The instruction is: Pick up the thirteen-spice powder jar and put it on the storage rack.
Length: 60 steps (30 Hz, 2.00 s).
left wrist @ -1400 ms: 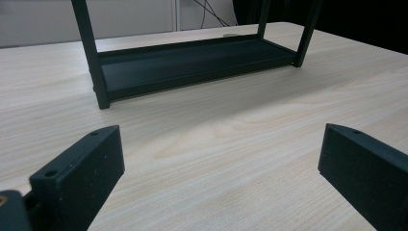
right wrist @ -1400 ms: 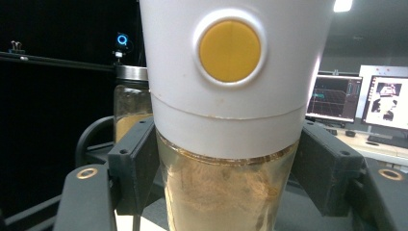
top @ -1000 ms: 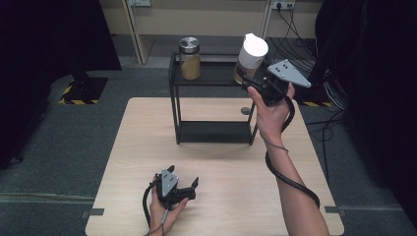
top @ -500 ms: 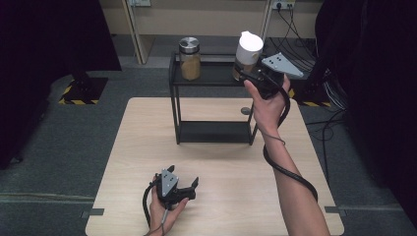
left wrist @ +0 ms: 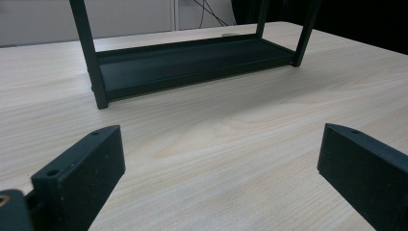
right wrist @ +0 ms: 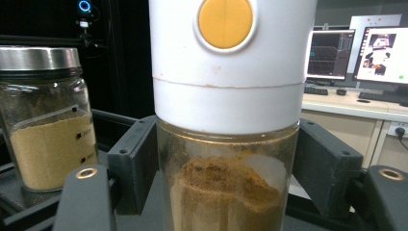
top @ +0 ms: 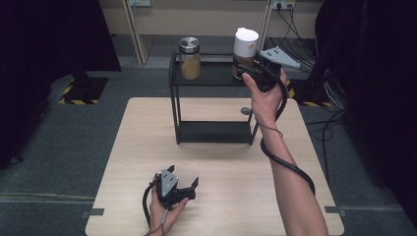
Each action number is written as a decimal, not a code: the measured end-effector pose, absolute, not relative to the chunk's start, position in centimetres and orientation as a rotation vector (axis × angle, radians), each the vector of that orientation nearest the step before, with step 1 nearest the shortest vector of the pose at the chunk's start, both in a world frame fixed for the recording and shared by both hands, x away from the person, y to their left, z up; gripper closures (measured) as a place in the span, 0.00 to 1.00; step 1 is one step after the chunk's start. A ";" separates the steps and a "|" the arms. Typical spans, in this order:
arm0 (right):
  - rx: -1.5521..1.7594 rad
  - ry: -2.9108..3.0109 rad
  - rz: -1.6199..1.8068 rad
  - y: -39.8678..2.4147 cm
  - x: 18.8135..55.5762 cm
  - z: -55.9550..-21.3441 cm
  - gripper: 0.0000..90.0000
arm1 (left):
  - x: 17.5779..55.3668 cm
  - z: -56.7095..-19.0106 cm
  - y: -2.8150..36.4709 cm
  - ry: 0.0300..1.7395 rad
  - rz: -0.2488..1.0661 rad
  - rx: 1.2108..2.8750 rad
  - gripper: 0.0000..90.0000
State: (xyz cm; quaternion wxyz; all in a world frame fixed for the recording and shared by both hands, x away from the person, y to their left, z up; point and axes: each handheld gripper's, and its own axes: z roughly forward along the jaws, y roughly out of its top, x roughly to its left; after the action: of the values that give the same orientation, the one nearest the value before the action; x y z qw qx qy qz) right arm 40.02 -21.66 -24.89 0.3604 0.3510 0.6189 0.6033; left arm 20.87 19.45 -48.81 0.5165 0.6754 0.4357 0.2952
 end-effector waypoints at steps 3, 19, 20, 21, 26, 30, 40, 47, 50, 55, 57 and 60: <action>0.909 1.585 1.559 -21.5 40.0 -25.1 0.34 | 20.9 -48.8 19.4 1.046 0.710 1.624 0.02; 0.909 1.577 1.558 -21.4 39.9 -25.3 0.33 | 20.9 -48.8 19.4 1.046 0.710 1.622 0.02; 0.909 1.577 1.558 -21.4 39.9 -25.2 0.33 | 20.9 -48.8 19.4 1.047 0.710 1.622 0.02; 0.910 1.578 1.559 -21.4 39.9 -25.2 0.33 | 20.9 -48.8 19.4 1.047 0.711 1.622 0.02; 0.912 1.580 1.558 -21.4 39.9 -25.2 0.33 | 20.9 -48.8 19.4 1.047 0.710 1.622 0.02; 0.910 1.585 1.554 -21.5 40.0 -25.1 0.33 | 20.9 -48.8 19.5 1.045 0.710 1.622 0.02; 0.911 1.586 1.546 -21.3 40.0 -25.0 0.32 | 20.9 -48.8 19.5 1.046 0.711 1.621 0.02; 0.909 1.591 1.540 -21.0 39.8 -24.8 0.22 | 20.8 -48.9 19.5 1.044 0.712 1.618 0.02; 0.928 1.572 1.544 -20.6 39.5 -24.7 0.09 | 20.8 -48.9 19.4 1.044 0.713 1.619 0.02; 0.921 1.561 1.547 -20.4 39.4 -24.8 0.05 | 20.8 -48.9 19.4 1.044 0.713 1.618 0.02; 0.912 1.565 1.550 -20.5 39.4 -24.8 0.05 | 20.8 -48.9 19.4 1.044 0.713 1.619 0.02; 0.902 1.570 1.560 -20.6 39.3 -24.8 0.05 | 20.8 -48.9 19.4 1.044 0.714 1.620 0.02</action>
State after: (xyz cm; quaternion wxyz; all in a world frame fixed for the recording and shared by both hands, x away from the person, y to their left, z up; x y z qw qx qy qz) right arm 39.29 -20.63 -24.84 0.3671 0.3512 0.6111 0.6070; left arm 20.80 19.44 -48.86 0.5170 0.6747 0.4349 0.2973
